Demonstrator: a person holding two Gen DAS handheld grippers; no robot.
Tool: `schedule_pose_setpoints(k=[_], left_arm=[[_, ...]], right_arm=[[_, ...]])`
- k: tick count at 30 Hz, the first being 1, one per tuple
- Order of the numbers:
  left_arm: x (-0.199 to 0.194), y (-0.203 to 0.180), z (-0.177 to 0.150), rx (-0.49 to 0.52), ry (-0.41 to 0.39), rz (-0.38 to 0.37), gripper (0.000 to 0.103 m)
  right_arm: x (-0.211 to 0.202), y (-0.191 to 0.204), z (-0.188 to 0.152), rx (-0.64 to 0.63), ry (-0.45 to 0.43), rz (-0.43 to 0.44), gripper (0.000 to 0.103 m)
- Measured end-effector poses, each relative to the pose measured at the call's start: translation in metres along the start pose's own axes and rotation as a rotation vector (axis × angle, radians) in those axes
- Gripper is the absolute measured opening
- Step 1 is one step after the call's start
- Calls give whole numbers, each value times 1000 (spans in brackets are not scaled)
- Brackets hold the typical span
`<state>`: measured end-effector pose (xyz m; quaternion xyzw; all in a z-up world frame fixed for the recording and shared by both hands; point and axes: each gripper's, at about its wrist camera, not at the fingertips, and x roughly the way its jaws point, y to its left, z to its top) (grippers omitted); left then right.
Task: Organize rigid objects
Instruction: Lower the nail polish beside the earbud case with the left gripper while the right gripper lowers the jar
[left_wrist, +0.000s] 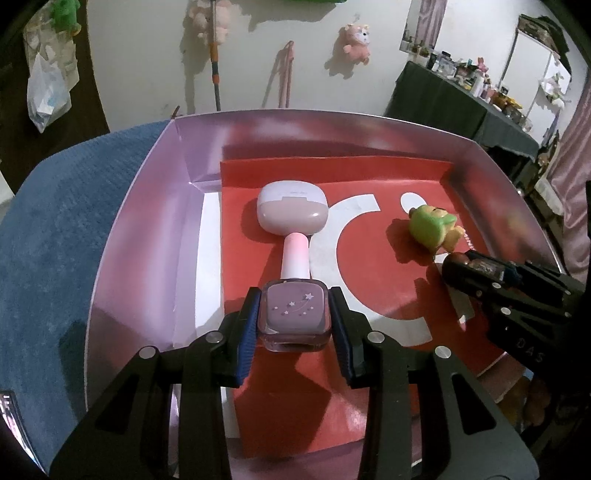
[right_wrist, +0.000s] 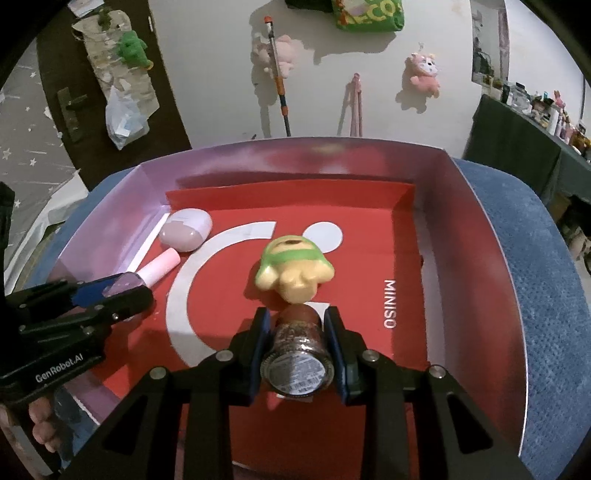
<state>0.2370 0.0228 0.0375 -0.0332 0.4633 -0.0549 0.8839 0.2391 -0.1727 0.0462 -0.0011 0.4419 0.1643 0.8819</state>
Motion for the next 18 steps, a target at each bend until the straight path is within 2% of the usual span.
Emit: schedule_pose_setpoints(k=[9, 18], left_arm=[[6, 9, -1, -7, 56, 2, 34], [6, 1, -8, 48, 52, 46, 34]], right_arm=[[4, 0, -2, -32, 38, -20, 33], [7, 5, -3, -64, 48, -44, 33]])
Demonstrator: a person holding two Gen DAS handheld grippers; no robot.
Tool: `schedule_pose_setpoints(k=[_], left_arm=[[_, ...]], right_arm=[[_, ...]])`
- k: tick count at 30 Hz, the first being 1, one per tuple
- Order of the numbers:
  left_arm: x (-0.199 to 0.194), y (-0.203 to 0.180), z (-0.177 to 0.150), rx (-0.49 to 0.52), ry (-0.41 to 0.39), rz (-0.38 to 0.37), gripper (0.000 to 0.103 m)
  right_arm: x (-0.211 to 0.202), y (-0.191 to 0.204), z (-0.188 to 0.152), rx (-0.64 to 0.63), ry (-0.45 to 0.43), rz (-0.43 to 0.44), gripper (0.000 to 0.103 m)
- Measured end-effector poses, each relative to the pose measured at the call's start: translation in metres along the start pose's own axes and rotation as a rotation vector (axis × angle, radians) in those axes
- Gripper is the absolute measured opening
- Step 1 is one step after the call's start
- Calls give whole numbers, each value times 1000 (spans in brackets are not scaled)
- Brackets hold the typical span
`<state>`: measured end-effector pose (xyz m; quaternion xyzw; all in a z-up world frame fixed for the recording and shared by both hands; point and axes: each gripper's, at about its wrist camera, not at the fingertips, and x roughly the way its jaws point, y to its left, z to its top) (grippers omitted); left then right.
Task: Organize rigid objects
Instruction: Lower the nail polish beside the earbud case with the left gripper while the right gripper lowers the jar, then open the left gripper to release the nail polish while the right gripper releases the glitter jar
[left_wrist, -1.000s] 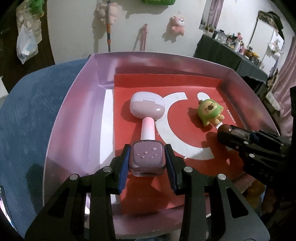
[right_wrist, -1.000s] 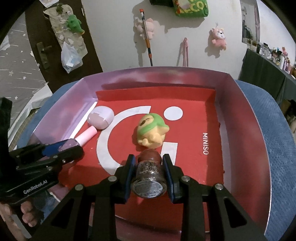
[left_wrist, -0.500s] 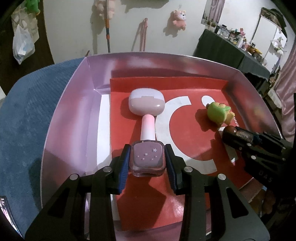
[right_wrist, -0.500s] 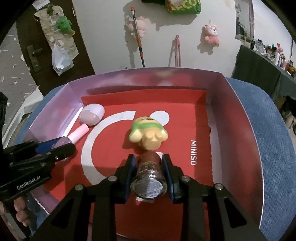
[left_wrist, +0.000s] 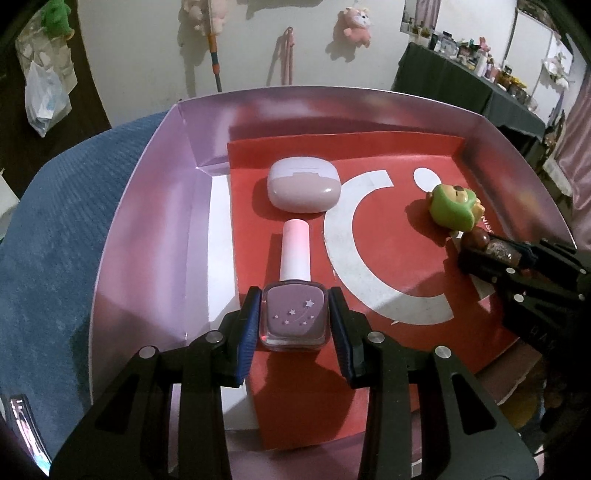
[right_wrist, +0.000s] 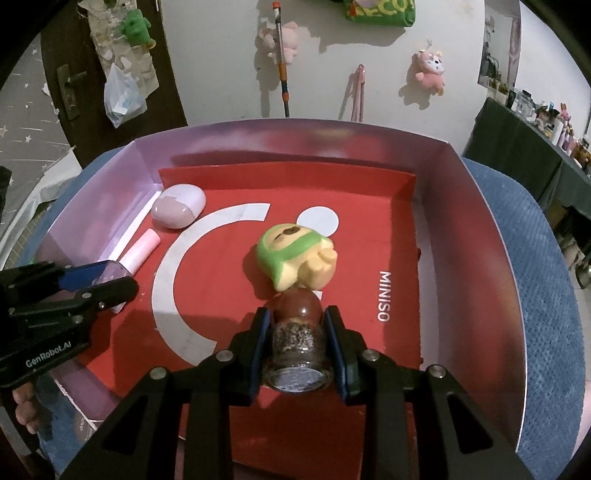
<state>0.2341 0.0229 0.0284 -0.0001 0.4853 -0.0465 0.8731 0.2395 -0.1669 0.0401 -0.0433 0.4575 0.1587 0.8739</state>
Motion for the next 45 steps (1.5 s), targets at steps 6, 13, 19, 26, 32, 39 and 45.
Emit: schedule_pose_setpoints(k=[6, 13, 19, 26, 32, 39, 45], left_arm=[[1, 2, 1, -17, 1, -17, 34], [0, 7, 2, -31, 1, -34, 34], [-3, 8, 2, -50, -19, -57, 36], [-9, 5, 1, -55, -53, -49, 46], [-19, -2, 0, -44, -95, -45, 57], [-36, -6, -2, -40, -150, -37, 68], [-53, -5, -4, -62, -189, -50, 80]], right_arm=[[0, 0, 0, 3, 0, 4, 33], [-1, -4, 1, 21, 1, 23, 33], [-2, -7, 1, 30, -1, 39, 33], [-6, -8, 0, 37, -6, 65, 41], [-18, -7, -3, 36, -34, 78, 49], [-35, -6, -6, 35, -69, 96, 58], [-55, -3, -13, 23, -113, 107, 68]])
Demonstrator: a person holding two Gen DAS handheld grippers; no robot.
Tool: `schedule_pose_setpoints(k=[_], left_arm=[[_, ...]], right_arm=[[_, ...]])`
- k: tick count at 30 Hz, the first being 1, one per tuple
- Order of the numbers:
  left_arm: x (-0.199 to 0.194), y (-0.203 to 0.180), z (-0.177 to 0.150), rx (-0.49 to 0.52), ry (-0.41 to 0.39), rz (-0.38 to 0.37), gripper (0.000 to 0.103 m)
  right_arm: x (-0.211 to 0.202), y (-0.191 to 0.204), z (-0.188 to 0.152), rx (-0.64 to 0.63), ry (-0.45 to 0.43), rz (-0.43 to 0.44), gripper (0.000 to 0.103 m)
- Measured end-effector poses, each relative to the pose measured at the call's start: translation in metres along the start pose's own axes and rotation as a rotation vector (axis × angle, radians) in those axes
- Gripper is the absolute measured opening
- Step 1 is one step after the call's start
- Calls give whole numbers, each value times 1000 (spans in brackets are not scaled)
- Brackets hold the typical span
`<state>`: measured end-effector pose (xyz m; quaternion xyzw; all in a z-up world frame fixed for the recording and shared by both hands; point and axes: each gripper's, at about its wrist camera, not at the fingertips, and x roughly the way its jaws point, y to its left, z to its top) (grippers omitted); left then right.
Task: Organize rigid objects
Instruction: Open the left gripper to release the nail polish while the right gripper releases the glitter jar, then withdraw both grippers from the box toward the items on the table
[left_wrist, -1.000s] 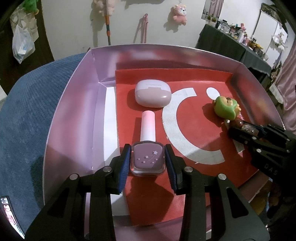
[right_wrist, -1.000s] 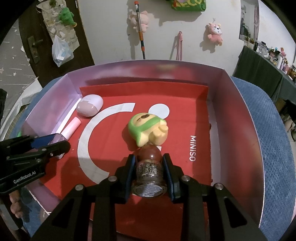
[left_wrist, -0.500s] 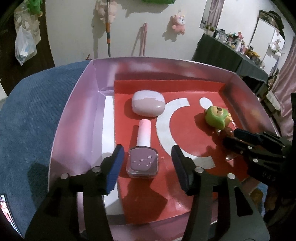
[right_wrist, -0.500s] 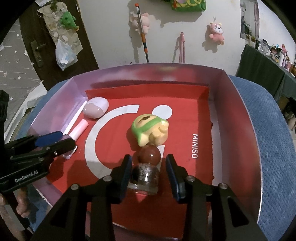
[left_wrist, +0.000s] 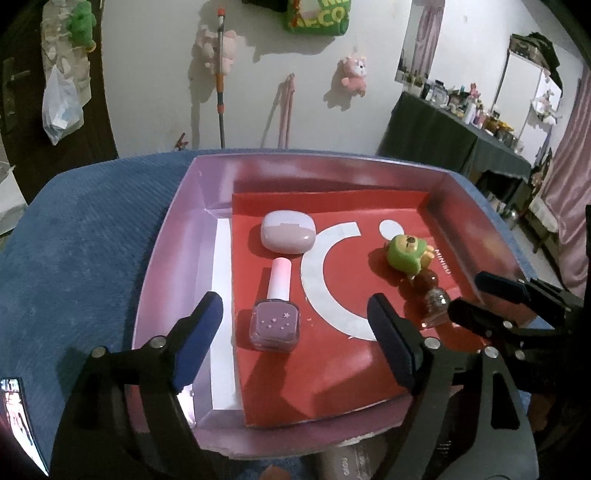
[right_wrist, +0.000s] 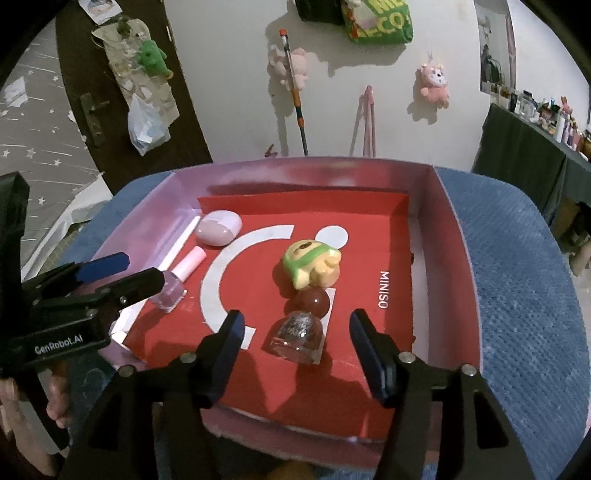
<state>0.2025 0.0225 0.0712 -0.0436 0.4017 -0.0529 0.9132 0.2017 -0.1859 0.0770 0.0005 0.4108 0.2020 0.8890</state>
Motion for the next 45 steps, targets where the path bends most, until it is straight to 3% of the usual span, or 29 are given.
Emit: schedule_pose_setpoints(k=[3, 6, 13, 18, 38, 45], left_arm=[[-5, -3, -3, 8, -13, 12, 82], [-10, -6, -6, 25, -29, 35, 96], [-21, -12, -14, 50, -67, 59, 98], [-27, -18, -19, 55, -78, 57, 103], [-56, -23, -41, 31, -147, 45, 103], [-64, -28, -54, 53, -166, 100, 103]], right_arm=[[-9, 3, -3, -7, -19, 13, 73], [-16, 5, -6, -11, -38, 20, 80], [-30, 4, -12, -5, -71, 41, 89], [-38, 3, -16, 5, -98, 64, 102], [-74, 10, -41, -10, -222, 67, 103], [-83, 16, -52, -16, -258, 46, 103]])
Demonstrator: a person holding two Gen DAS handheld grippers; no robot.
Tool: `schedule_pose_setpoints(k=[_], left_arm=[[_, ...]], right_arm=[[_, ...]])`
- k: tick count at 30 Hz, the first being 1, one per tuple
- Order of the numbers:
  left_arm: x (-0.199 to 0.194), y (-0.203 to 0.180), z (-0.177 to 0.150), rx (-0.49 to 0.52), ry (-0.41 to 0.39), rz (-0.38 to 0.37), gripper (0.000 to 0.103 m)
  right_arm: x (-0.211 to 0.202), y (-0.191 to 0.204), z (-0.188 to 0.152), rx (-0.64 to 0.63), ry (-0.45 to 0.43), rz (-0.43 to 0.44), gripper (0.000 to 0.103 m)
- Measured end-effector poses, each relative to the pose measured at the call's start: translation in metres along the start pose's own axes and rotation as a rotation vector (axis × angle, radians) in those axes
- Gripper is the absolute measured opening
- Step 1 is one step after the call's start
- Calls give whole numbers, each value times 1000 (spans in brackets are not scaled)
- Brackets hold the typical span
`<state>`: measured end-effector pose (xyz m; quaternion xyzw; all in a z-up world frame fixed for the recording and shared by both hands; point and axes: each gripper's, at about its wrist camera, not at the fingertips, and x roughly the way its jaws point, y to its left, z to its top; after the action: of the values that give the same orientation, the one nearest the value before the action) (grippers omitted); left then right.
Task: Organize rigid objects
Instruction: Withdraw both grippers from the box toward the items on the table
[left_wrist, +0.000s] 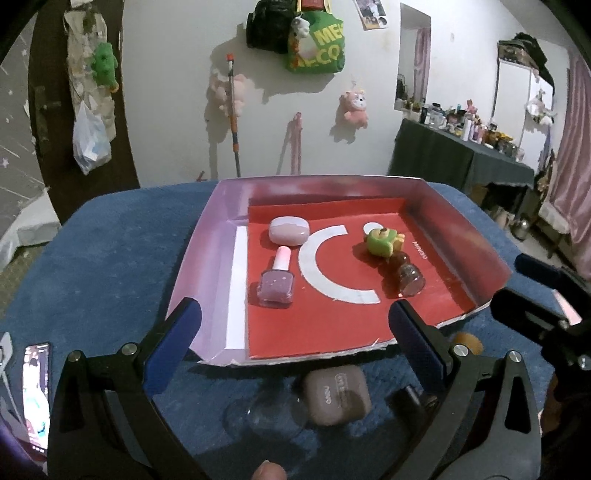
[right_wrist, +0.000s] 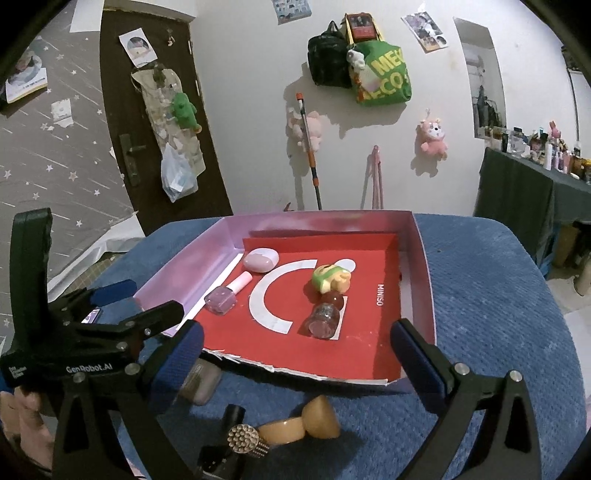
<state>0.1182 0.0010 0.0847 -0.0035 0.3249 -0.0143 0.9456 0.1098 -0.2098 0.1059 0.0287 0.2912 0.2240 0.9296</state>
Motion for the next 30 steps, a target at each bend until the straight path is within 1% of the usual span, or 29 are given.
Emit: schedule_pose_setpoints(k=[3, 8, 12, 16, 24, 30], left_arm=[[-4, -3, -5, 13, -8, 16, 103], [-7, -1, -12, -11, -2, -4, 103], [-6, 5, -17, -45, 29, -10, 103], [-7, 7, -21, -65, 38, -27, 103], [-8, 6, -35, -72, 51, -54, 103], [-8, 6, -47, -72, 74, -58, 103]], right_arm=[[-3, 3, -3, -10, -8, -6, 103], [-5, 4, -8, -9, -8, -5, 103], [-4, 7, -12, -18, 7, 4, 103], [-8, 10, -19, -21, 5, 5, 103], [-10, 12, -32, -15, 23, 10, 103], [-13, 11, -45, 2, 42, 6, 101]])
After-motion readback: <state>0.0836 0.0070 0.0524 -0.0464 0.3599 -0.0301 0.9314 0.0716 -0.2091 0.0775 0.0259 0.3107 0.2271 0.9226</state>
